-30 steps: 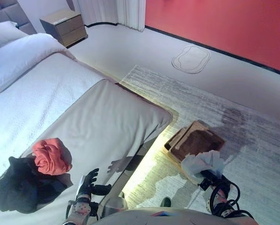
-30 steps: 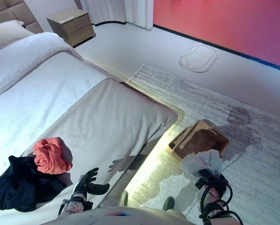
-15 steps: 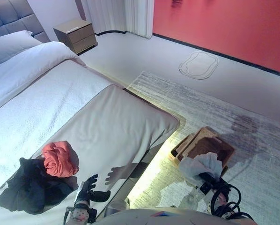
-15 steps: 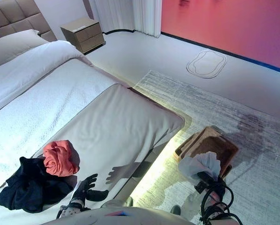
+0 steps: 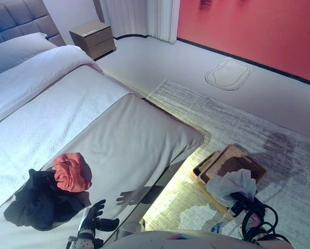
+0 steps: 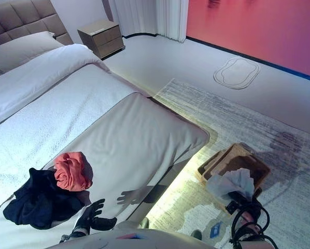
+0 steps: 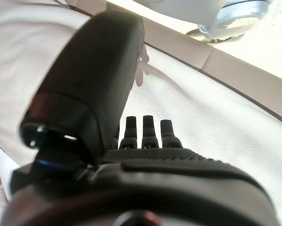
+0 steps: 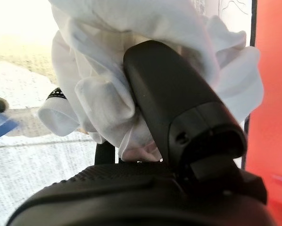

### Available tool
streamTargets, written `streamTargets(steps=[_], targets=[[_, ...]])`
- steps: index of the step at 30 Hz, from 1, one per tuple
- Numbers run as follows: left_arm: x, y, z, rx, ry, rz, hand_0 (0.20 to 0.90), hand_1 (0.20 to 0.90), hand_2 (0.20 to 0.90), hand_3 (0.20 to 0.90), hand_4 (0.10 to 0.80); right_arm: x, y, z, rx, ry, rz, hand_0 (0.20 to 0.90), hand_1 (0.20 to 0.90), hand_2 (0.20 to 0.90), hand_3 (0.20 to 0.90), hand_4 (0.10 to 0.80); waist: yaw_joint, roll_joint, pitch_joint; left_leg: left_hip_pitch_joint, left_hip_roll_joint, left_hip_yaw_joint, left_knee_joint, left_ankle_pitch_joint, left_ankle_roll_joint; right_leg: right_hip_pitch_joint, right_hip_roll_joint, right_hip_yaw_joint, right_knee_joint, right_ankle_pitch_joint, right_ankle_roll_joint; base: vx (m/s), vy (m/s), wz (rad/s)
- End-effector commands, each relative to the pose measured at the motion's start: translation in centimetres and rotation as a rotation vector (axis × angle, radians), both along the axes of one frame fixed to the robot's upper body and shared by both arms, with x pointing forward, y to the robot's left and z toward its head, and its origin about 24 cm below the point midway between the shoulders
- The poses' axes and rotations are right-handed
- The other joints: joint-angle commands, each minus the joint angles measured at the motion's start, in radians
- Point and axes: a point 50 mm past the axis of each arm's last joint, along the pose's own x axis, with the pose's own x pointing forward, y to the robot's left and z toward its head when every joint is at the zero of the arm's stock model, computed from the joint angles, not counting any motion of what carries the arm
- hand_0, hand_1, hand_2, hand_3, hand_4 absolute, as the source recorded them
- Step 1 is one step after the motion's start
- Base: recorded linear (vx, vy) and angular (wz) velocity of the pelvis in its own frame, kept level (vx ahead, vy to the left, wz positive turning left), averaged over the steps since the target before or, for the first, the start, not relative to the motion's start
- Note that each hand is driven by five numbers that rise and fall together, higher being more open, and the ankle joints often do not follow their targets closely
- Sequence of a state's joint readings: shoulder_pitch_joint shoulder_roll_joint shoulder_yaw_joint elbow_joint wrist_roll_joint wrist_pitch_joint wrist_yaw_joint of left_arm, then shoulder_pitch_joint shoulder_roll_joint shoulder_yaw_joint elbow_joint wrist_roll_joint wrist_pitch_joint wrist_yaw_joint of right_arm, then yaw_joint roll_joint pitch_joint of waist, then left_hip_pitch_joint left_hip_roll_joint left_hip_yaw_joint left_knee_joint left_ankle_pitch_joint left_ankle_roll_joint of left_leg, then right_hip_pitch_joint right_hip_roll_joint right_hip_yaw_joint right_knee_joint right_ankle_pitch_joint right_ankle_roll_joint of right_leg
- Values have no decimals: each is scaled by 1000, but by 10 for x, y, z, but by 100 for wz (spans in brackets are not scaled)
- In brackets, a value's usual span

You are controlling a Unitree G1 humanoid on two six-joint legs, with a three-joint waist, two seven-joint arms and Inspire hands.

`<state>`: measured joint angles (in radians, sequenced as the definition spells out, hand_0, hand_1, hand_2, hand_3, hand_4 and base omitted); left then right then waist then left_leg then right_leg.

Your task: Pick up the clothes from the bed and place them into the basket

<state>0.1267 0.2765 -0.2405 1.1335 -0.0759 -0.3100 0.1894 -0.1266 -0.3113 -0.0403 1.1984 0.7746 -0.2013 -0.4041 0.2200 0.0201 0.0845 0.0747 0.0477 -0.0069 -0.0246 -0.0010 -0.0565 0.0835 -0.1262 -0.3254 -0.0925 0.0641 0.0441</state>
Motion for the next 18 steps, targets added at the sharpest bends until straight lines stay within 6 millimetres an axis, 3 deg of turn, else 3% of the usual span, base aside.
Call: streamTargets(steps=[1, 18], targets=[[27, 9, 12, 40, -110, -67, 900, 900, 900, 900, 800, 41, -40, 43, -148, -170, -21, 300, 300, 300, 200, 100, 29, 3, 16, -73, -31, -33, -15, 46, 2, 58, -9, -65, 78, -80, 38, 43, -6, 1], [26, 14, 13, 52, -98, -90, 900, 900, 900, 900, 800, 57, -64, 71, -237, -268, 9, 300, 300, 300, 200, 100, 35, 2, 14, -50, -31, -49, -26, 40, -2, 74, -12, -84, 83, -87, 41, 39, -7, 4]])
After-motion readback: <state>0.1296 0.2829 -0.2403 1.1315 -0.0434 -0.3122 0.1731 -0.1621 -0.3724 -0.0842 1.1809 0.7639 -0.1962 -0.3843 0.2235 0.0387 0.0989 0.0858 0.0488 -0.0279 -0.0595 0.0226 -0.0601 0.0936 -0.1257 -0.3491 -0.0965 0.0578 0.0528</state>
